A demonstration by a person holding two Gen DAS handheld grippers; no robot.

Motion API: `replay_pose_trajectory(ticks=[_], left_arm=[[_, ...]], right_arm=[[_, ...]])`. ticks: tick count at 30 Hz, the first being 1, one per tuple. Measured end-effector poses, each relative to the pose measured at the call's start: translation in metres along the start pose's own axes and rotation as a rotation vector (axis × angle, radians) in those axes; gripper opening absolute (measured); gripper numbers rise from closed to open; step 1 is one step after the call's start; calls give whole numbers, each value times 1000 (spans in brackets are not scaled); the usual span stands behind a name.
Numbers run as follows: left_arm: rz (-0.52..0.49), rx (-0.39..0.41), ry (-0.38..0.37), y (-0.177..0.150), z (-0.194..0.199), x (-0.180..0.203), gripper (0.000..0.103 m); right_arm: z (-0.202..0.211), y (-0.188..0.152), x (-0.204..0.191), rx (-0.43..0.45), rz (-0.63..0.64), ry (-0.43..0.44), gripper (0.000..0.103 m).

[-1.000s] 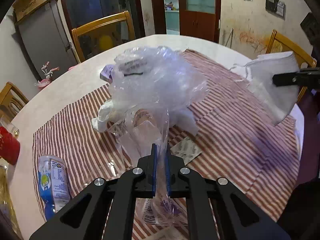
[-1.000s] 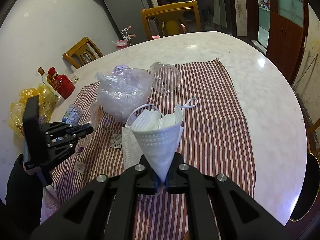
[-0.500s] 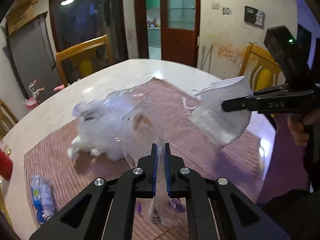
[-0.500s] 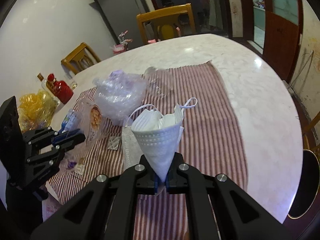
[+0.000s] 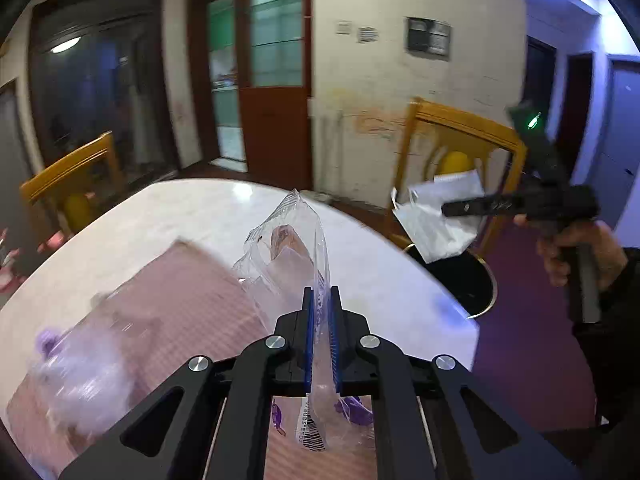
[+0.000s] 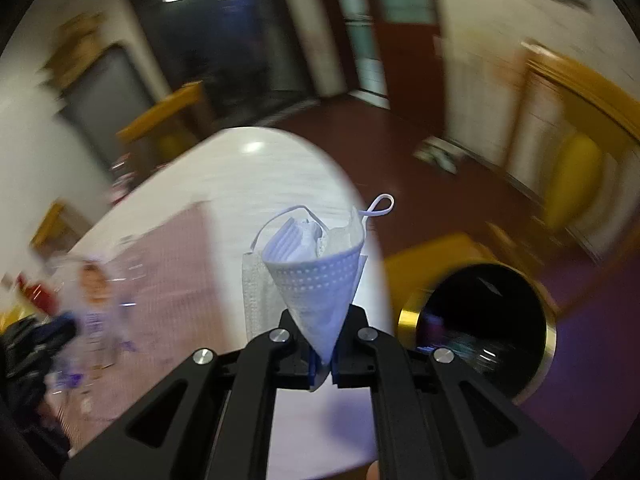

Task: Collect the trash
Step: 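Open both tools over the black bin, dropping the mask and clear bag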

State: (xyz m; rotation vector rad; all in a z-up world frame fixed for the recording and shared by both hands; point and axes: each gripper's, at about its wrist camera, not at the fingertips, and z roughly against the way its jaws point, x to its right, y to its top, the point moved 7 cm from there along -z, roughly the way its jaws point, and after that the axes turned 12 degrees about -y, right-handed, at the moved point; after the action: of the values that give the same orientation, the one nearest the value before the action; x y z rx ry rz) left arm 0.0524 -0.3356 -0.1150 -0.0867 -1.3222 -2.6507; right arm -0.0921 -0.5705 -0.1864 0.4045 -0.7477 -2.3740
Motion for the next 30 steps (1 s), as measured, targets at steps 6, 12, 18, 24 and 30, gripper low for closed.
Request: replay_pose_trajectory(ticks=[6,12,18,24,30], left_arm=[[-70,-9,-144,41,-75,57,6],[-84,-56,-284,65,-166,116,6],[-81,-173,-331,60,-251,154,6],[-22,-274,-291,46,-322,165,11],[92,-325,-244,28,-350,160,50]], right_arm=[[-85,-30,111,-167,-147,-196,5],[-158,-68,148,-354,-154,-213,34],[-144,-77,171,-328,-188,-228,57],[-101,-76,199,-253,-239,-287,61],[-68,-72,218,-190,-278,-302,61]])
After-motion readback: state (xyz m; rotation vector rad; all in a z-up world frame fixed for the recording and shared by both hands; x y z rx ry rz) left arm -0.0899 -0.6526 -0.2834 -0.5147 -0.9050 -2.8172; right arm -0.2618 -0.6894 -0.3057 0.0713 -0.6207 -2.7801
